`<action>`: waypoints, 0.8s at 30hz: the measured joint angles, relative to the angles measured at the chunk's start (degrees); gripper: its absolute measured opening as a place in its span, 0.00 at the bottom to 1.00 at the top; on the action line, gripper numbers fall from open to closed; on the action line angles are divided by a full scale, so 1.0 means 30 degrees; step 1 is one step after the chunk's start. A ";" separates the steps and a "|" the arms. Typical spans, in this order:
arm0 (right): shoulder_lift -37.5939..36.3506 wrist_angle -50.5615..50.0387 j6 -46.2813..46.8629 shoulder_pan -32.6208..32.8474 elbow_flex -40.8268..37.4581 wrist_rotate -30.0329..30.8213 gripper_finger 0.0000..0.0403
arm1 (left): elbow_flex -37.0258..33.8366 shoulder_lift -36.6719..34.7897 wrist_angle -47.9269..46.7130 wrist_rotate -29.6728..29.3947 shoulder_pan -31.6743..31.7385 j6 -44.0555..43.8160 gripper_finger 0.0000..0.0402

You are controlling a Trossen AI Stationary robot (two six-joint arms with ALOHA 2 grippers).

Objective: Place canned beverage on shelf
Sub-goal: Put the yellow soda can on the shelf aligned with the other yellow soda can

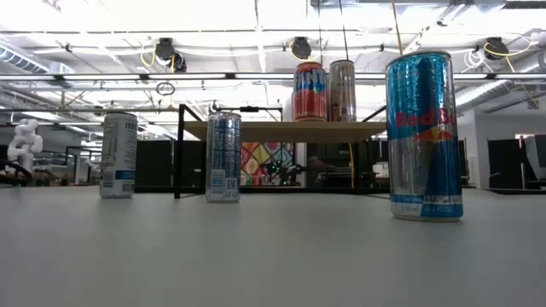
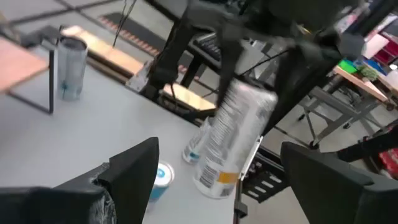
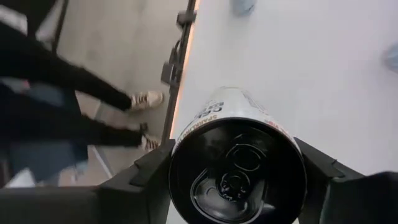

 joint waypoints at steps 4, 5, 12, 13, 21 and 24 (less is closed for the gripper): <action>-0.0978 0.0402 0.0488 -0.0897 0.0000 0.0038 0.52 | 0.0016 0.0008 0.0094 -0.0128 -0.0068 0.1205 0.84; -0.1186 0.0483 0.0534 -0.1094 -0.0007 0.0070 0.52 | 0.0016 0.0067 -0.0034 -0.0128 -0.0050 0.1157 0.84; -0.2415 0.1508 -0.0347 -0.2581 -0.0022 0.1098 0.52 | -0.0159 0.0144 -0.0010 -0.0145 0.0309 0.2308 0.84; -0.2514 0.1709 -0.0397 -0.2801 -0.0022 0.1081 0.52 | -0.0159 0.0141 0.0033 -0.0271 0.0399 0.2465 0.84; -0.2375 0.3463 -0.0627 -0.3980 -0.0022 0.1028 0.52 | -0.0159 0.0318 -0.0027 -0.0470 0.1221 0.3329 0.84; -0.2148 0.4234 -0.0078 -0.4315 -0.0022 0.1422 0.52 | -0.0173 0.0400 -0.0100 -0.0471 0.1482 0.3782 0.84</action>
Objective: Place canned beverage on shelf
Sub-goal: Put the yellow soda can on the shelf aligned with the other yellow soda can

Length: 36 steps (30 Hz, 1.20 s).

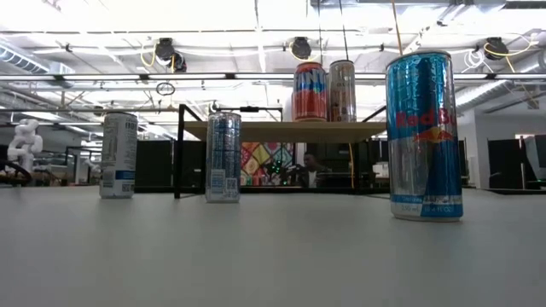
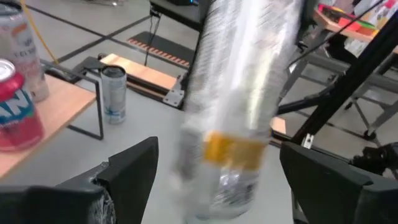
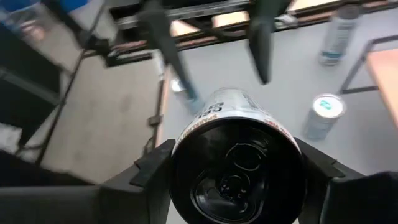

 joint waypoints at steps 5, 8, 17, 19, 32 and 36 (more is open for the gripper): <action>0.0127 0.0697 0.0791 -0.0578 -0.0022 0.0234 0.52 | 0.0007 0.0219 -0.0174 -0.0034 0.0207 0.0924 0.84; 0.0090 0.1133 0.0838 -0.0831 -0.0022 0.0513 0.52 | 0.0022 0.0147 -0.0424 -0.0285 0.0271 0.0916 0.84; 0.0105 0.2054 0.1398 -0.1162 -0.0022 0.0559 0.53 | 0.0009 0.0198 -0.2194 -0.0808 0.0650 0.0865 0.84; 0.0105 0.2177 0.1614 -0.1169 -0.0022 0.0557 0.53 | 0.0000 0.0205 -0.2188 -0.0808 0.0786 0.0865 0.84; 0.0105 0.2719 0.2178 -0.1213 -0.0015 0.0521 0.53 | 0.0000 0.0198 -0.1837 -0.0842 0.1055 0.0873 0.79; 0.0105 0.2725 0.2362 -0.1206 -0.0015 0.0459 0.53 | 0.0000 0.0198 -0.1893 -0.0734 0.0946 0.0916 0.69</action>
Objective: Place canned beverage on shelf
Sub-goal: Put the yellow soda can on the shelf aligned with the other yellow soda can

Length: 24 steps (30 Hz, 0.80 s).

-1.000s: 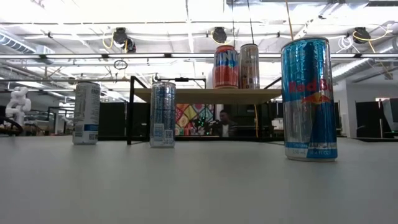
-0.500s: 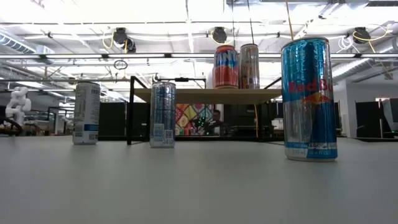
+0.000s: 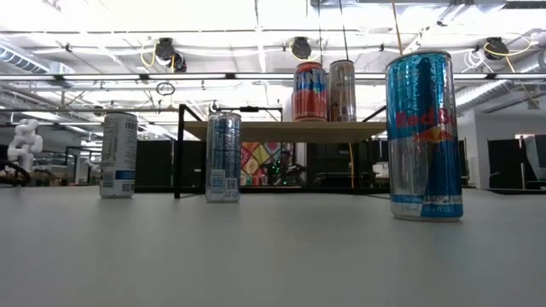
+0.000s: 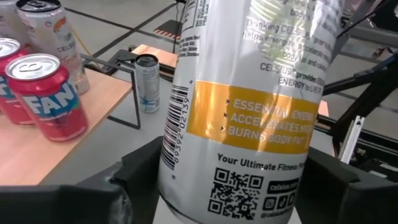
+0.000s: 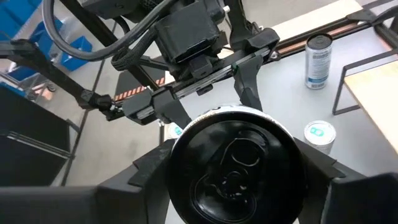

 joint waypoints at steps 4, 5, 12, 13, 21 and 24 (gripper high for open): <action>0.0000 0.0008 0.0177 0.0000 0.0000 -0.0051 0.53 | 0.0000 0.0000 -0.0032 0.0306 -0.0007 -0.0350 0.62; 0.0000 -0.0017 0.0181 0.0000 0.0000 -0.0059 0.53 | 0.0000 0.0000 -0.0029 0.0400 -0.0014 -0.0374 0.62; 0.0000 -0.0084 0.0162 0.0073 0.0007 -0.0402 0.54 | 0.0000 0.0000 -0.0010 0.0772 -0.0241 -0.0585 0.64; 0.0000 -0.0106 0.0137 0.0068 0.0007 -0.0580 0.54 | 0.0000 0.0000 -0.0010 0.0886 -0.0286 -0.0711 0.64; -0.0112 -0.0007 -0.1759 0.0109 0.0022 -0.1168 0.70 | -0.0013 -0.0124 -0.0128 0.3394 -0.0446 -0.1872 0.64; -0.0232 0.0178 -0.3155 0.0102 0.0051 -0.1352 0.76 | -0.0022 -0.0124 -0.0163 0.4896 -0.0456 -0.2564 0.64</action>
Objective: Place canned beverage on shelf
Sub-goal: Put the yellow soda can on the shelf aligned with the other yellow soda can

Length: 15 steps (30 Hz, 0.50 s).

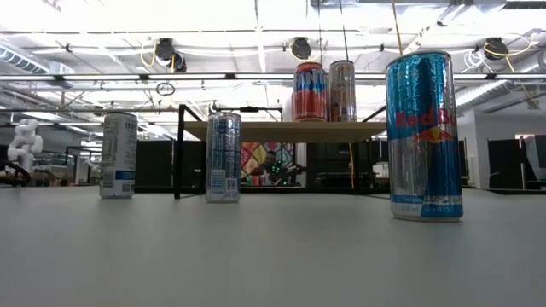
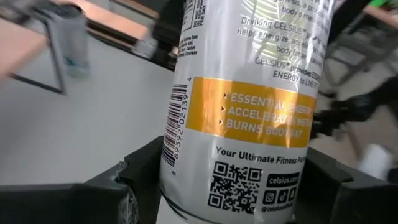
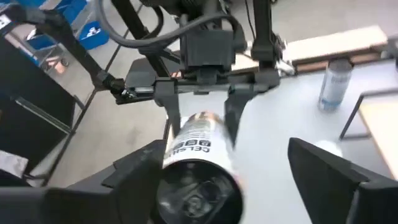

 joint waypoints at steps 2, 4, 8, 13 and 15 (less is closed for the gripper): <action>-0.0169 -0.0032 -0.0997 0.0000 0.0000 -0.0032 0.79 | 0.0000 -0.0015 0.0056 0.0710 0.0015 -0.0428 0.64; -0.0262 -0.0032 -0.2138 0.0033 0.0000 -0.0060 0.81 | 0.0000 -0.0015 0.0104 0.1255 0.0031 -0.0709 0.64; -0.0727 -0.0163 -0.4729 0.0448 0.0000 -0.0123 0.81 | 0.0000 -0.0015 0.0289 0.2807 0.0318 -0.1565 0.64; -0.1365 -0.0192 -0.7546 0.1033 0.0000 -0.0045 0.81 | 0.0000 -0.0015 0.0850 0.5666 0.1060 -0.2904 0.64; -0.1643 -0.0264 -0.7989 0.1201 0.0000 -0.0047 0.81 | 0.0000 -0.0022 0.1279 0.6689 0.1418 -0.3237 0.64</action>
